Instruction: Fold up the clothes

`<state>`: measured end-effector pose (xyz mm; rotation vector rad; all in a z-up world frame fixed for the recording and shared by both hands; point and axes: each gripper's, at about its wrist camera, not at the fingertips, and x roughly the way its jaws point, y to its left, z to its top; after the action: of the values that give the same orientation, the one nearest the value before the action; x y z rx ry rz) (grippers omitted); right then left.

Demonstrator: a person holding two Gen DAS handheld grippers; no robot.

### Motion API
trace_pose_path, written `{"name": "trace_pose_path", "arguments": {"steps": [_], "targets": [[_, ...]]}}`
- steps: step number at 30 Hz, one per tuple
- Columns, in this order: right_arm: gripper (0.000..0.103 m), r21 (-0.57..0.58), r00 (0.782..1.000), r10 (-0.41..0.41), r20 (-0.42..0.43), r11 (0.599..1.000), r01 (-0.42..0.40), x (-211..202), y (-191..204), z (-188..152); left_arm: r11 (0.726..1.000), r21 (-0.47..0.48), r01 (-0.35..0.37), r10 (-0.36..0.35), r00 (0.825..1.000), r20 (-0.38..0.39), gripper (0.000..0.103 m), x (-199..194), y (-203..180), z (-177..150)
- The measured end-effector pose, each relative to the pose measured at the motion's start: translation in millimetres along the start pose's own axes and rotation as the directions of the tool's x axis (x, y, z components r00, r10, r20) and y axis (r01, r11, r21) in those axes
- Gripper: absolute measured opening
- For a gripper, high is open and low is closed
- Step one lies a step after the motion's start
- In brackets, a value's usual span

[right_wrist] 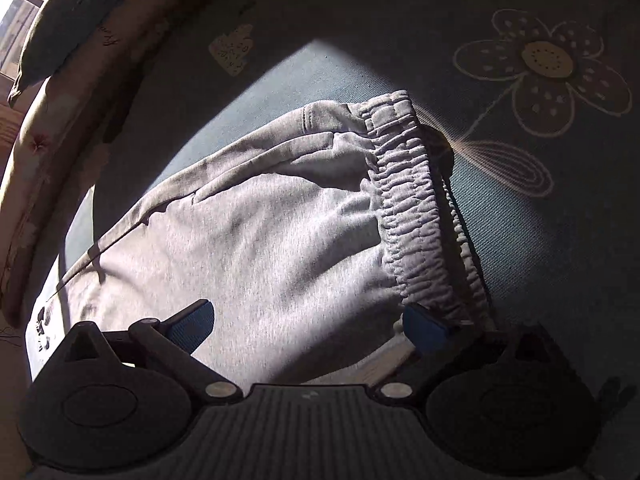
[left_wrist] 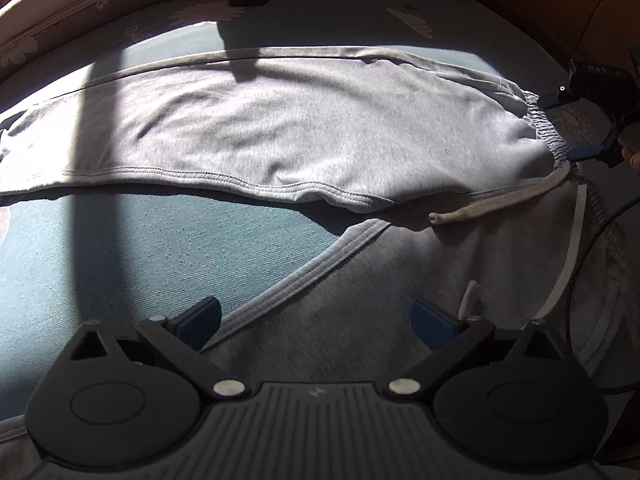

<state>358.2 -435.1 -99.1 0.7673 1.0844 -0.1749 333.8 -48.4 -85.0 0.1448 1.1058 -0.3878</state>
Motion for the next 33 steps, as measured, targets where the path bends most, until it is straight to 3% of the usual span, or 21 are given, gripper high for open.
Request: {"name": "trace_pose_path", "arguments": {"steps": [5, 7, 11, 14, 16, 20, 26, 33], "targets": [[0.103, 0.002, 0.986, 0.151, -0.076, 0.988, -0.151, -16.9, -3.1, -28.9, 1.0, -0.012, 0.017, -0.017, 1.0, 0.008, 0.101, -4.8, -14.8, -1.0], [0.103, -0.001, 0.987, 0.135, -0.091, 0.991, -0.135, -4.8, -8.8, -39.6, 1.0, -0.013, 0.025, -0.025, 1.0, 0.008, 0.101, -5.0, -21.2, -1.9], [0.1, -0.043, 0.997, -0.013, -0.071, 0.999, 0.01, 11.4, -18.5, -44.4, 1.0, 0.022, 0.014, -0.014, 1.0, 0.002, 0.101, -8.8, -31.4, -9.0], [0.1, -0.078, 0.996, 0.075, -0.055, 0.994, -0.079, -6.6, -11.0, -53.5, 1.0, 0.023, 0.002, -0.002, 1.0, -0.016, 0.101, -10.9, -33.6, -17.0], [0.1, -0.12, 0.985, 0.143, -0.093, 0.981, -0.154, -13.1, 2.1, -66.6, 1.0, 0.001, 0.001, -0.001, 0.999, -0.034, 0.101, -12.3, -32.5, -23.3], [0.1, -0.182, 0.916, 0.301, -0.267, 0.917, -0.354, 3.1, 38.2, -102.0, 0.999, -0.031, -0.012, 0.01, 0.998, -0.064, 0.101, -17.1, -28.1, -40.6], [0.1, -0.197, 0.844, 0.336, -0.418, 0.874, -0.445, 33.3, 81.0, -147.9, 0.995, -0.061, -0.079, 0.072, 0.992, -0.106, 0.101, -33.9, -7.2, -77.7], [0.1, -0.193, 0.732, 0.355, -0.582, 0.814, -0.548, 68.5, 130.9, -201.5, 0.979, -0.152, -0.133, 0.117, 0.987, -0.109, 0.101, -55.9, 19.2, -110.1]]}}
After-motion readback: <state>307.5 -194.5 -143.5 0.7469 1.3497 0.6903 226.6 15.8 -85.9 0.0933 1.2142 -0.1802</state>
